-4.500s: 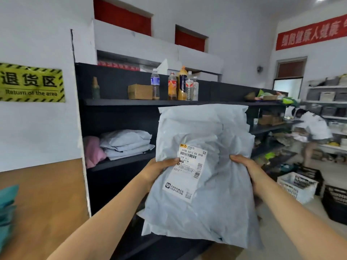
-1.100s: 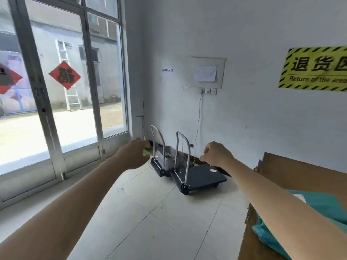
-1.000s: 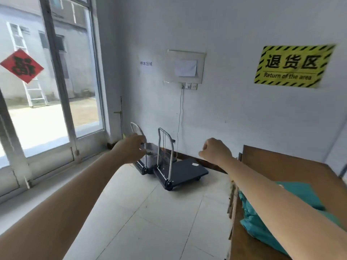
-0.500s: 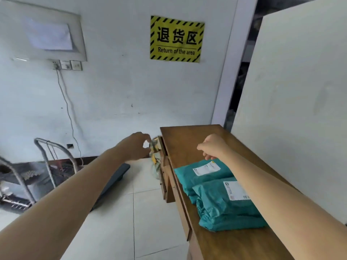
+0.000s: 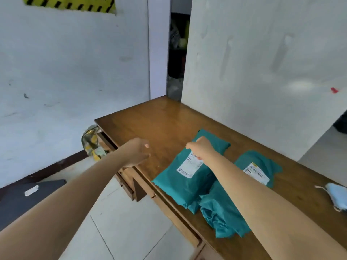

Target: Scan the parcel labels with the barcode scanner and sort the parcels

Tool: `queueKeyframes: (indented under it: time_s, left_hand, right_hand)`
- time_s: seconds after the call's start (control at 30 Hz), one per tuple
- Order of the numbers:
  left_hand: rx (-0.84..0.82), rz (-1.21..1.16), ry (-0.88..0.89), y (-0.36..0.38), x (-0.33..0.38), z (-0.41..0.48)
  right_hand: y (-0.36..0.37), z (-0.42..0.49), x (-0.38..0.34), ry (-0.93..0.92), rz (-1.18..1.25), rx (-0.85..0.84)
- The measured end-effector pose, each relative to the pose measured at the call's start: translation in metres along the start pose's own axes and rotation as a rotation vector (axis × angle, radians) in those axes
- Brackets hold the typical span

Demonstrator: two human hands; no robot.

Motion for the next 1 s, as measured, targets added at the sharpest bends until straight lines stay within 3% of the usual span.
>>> queueKeyframes:
  time_s: [0.3,0.37,0.5,0.73,1.0]
  left_hand:
    - [-0.237,-0.119,0.158,0.032,0.011,0.134]
    - [-0.313,-0.221,0.112,0.060,0.025,0.156]
    - [-0.568,-0.687,-0.147,0.110,0.047,0.189]
    - [-0.812,-0.792,-0.231,0.162,0.059,0.216]
    - [-0.995,-0.966,-0.255,0.168,0.063,0.227]
  right_hand:
    - [0.011,0.057,0.049,0.338,0.117,0.396]
    - [0.010,0.069,0.056,0.471,0.232,0.374]
    - [0.012,0.096,0.083,0.618,0.440,0.356]
    - [0.022,0.113,0.127,0.707,0.887,0.501]
    - [0.026,0.122,0.134,0.717,0.971,0.540]
Point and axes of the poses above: each hand's wrist, its own z-axis towards the middle knuckle, its own y-axis out of the palm, x = y × z, the point moved 1 cm from there along z, towards the middle knuckle, and after that the axes turned 8 degrees about z, right-handed, at the moved point
